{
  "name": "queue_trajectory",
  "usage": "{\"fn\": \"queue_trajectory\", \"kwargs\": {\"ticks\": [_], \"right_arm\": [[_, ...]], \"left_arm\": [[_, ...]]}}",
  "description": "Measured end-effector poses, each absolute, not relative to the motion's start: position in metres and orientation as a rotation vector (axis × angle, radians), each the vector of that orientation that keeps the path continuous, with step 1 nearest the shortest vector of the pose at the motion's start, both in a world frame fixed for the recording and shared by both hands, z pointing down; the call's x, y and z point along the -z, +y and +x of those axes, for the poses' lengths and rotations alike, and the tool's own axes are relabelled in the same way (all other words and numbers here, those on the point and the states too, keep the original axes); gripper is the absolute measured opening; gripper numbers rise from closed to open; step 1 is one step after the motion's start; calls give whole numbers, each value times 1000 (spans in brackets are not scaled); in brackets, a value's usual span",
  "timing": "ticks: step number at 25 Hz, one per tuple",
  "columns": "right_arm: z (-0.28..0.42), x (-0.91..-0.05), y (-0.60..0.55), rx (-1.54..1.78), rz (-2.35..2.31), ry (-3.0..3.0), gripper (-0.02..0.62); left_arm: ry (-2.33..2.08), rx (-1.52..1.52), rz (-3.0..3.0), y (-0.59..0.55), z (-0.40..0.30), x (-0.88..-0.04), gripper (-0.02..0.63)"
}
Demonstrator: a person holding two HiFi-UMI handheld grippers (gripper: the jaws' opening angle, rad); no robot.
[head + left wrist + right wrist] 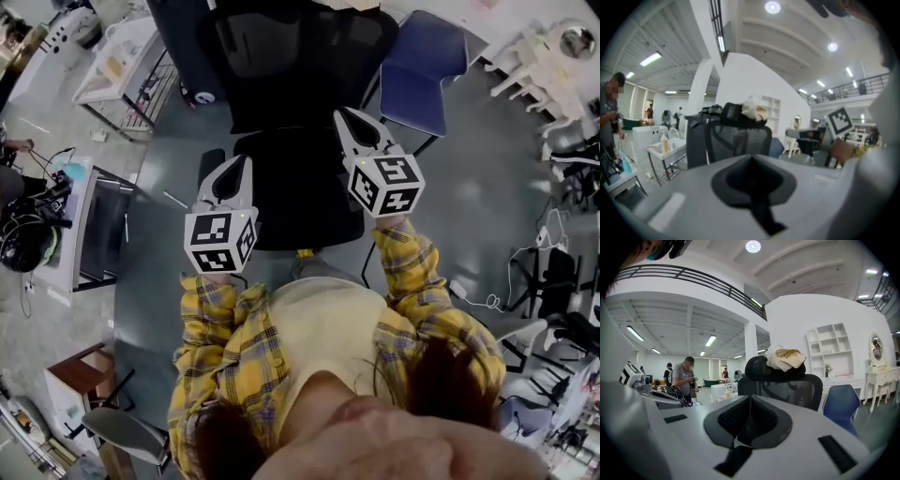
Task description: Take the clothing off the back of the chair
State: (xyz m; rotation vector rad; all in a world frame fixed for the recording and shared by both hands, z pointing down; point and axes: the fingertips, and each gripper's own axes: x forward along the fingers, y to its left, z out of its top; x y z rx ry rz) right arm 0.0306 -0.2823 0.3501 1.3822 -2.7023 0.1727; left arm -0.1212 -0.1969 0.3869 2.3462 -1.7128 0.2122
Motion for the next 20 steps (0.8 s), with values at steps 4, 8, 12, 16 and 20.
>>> {"fn": "queue_trajectory", "kwargs": {"ticks": [4, 8, 12, 16, 20], "right_arm": [[31, -331, -322, -111, 1351, -2731, 14], [28, -311, -361, -48, 1333, -2759, 15], [23, -295, -394, 10, 1308, -2774, 15], [21, -280, -424, 57, 1297, -2790, 17], [18, -266, -449, 93, 1274, -2821, 59]], "left_arm": [[-1698, -176, 2340, -227, -113, -376, 5], [-1711, -172, 2366, -260, -108, -358, 5], [-1720, -175, 2395, -290, -102, -343, 5], [-1727, -168, 2406, -315, -95, -333, 5], [-1740, -157, 2404, -333, -90, -326, 5]]}}
